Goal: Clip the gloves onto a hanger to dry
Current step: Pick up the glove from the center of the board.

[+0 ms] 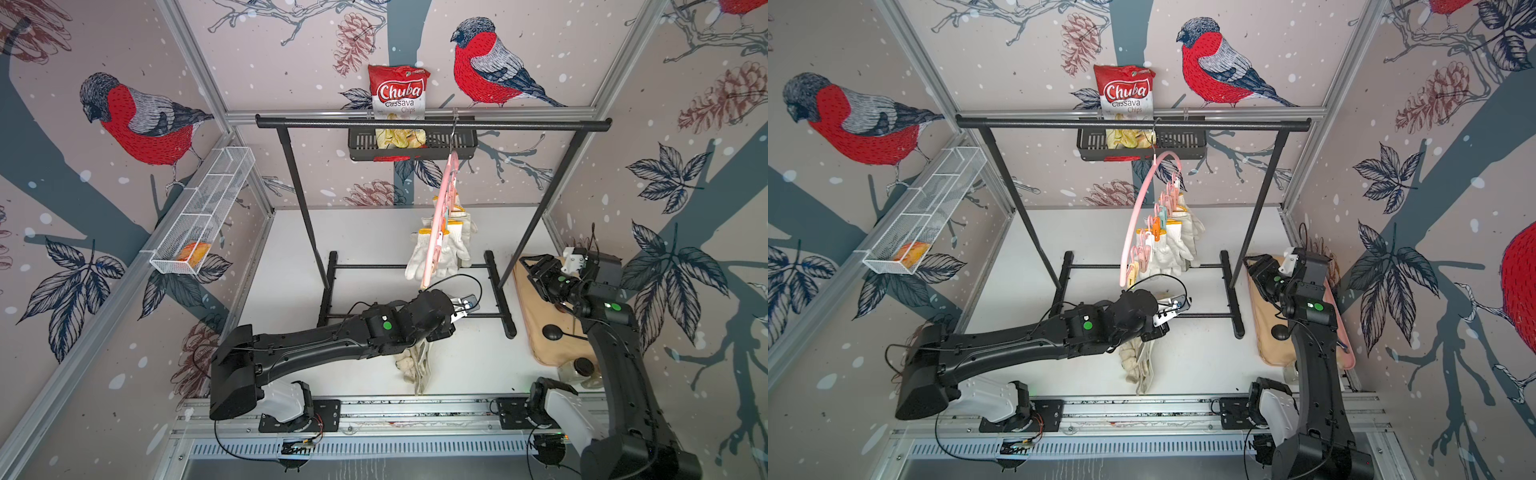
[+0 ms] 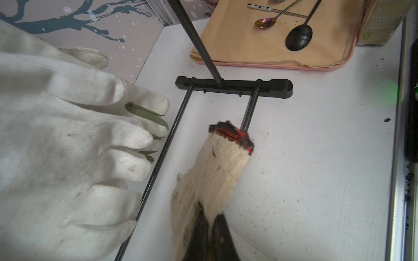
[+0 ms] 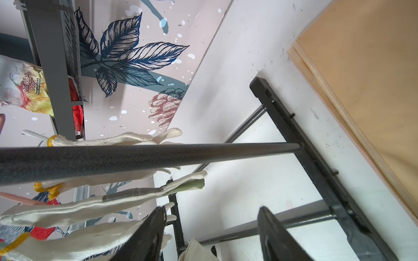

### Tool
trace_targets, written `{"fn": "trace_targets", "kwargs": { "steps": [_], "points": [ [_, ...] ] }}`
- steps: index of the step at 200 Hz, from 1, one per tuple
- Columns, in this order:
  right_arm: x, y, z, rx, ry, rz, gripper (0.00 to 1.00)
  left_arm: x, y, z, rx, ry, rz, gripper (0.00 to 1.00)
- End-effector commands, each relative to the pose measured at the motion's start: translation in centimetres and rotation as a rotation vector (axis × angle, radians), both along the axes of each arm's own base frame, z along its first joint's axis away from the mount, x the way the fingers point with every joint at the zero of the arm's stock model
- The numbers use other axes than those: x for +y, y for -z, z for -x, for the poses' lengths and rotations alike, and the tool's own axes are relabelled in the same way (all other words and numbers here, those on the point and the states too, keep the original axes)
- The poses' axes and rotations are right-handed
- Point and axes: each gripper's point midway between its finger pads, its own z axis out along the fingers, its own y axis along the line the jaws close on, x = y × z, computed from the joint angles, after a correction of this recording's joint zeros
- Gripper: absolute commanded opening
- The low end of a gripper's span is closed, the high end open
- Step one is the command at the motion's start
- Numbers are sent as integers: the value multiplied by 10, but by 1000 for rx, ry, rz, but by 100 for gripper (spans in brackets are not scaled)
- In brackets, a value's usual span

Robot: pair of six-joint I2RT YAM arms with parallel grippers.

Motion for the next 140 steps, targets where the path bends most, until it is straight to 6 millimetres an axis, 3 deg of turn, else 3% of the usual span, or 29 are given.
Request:
{"fn": "trace_targets", "kwargs": {
  "steps": [1,15,40,49,86,106,124,140],
  "points": [
    [3,-4,-1,-27,-14,1,67,10,-14,-11,-32,-97,94,0],
    [3,-3,0,-28,-15,0,67,23,-29,-20,-66,-178,182,0],
    [5,-2,2,-27,-19,-1,67,47,-31,-28,-80,-266,292,2],
    [6,-3,2,-29,-23,1,67,50,-30,-28,-83,-267,306,11],
    [5,-6,1,-33,-20,8,67,55,-20,-25,-64,-265,280,14],
    [4,-6,1,-32,-14,4,67,57,-19,-22,-46,-270,295,11],
    [5,-5,2,-34,-14,4,67,62,-18,-20,-28,-276,312,0],
    [5,-5,2,-34,-15,4,67,67,-21,-13,-9,-257,331,0]
  ]
}}
